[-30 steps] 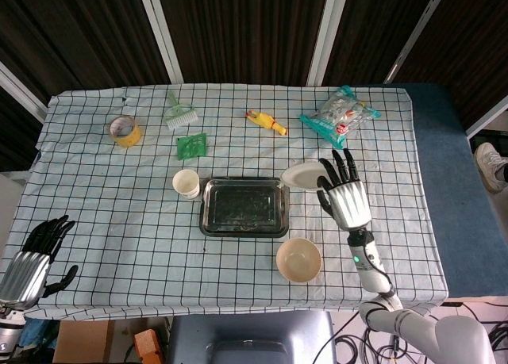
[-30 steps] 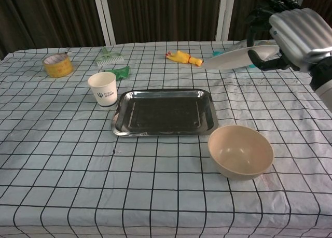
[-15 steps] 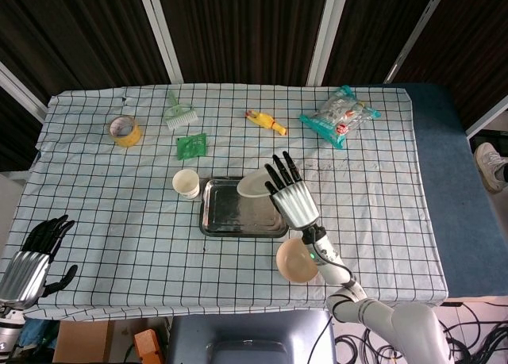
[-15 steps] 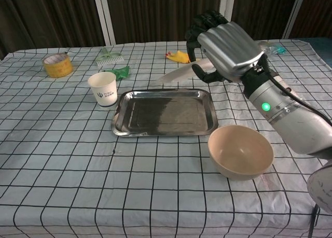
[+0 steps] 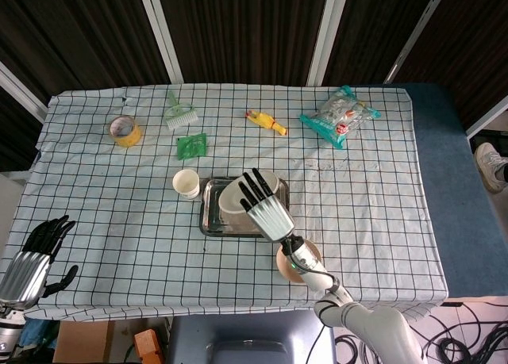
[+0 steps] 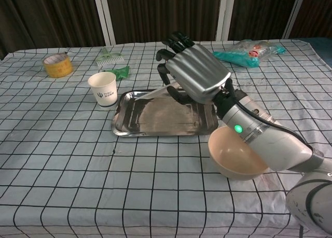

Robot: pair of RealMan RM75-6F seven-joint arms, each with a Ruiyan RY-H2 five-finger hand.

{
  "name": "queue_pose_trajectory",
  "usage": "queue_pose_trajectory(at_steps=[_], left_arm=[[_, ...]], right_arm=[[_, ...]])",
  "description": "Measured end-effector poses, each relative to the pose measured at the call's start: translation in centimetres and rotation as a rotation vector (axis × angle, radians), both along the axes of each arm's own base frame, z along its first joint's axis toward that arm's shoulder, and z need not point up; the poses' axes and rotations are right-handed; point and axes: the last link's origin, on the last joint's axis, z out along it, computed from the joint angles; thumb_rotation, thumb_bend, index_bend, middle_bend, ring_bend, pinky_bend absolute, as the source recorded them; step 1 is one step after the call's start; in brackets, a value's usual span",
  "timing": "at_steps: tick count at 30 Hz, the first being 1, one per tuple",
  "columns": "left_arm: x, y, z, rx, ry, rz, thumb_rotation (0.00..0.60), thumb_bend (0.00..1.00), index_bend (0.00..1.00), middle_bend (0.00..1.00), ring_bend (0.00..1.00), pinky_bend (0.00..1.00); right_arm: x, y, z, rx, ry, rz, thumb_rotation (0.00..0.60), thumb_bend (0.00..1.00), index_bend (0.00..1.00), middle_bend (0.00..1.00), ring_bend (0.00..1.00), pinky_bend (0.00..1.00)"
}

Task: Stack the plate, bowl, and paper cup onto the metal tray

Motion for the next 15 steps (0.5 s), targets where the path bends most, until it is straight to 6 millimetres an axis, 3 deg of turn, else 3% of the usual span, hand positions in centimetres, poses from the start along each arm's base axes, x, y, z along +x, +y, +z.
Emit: queue_pose_trajectory(at_steps=[6, 15], left_arm=[[0.0, 0.0, -0.1, -0.003, 0.001, -0.001, 0.600, 0.36, 0.00, 0.01, 0.00, 0.07], [0.0, 0.1, -0.1, -0.005, -0.001, 0.001, 0.600, 0.36, 0.00, 0.01, 0.00, 0.07]], right_arm=[[0.1, 0.3, -0.9, 0.026, 0.017, -0.010, 0.600, 0.41, 0.75, 0.23, 0.06, 0.00], [0.6, 1.4, -2.2, 0.079, 0.013, 0.004, 0.600, 0.36, 0.42, 0.20, 0.05, 0.00]])
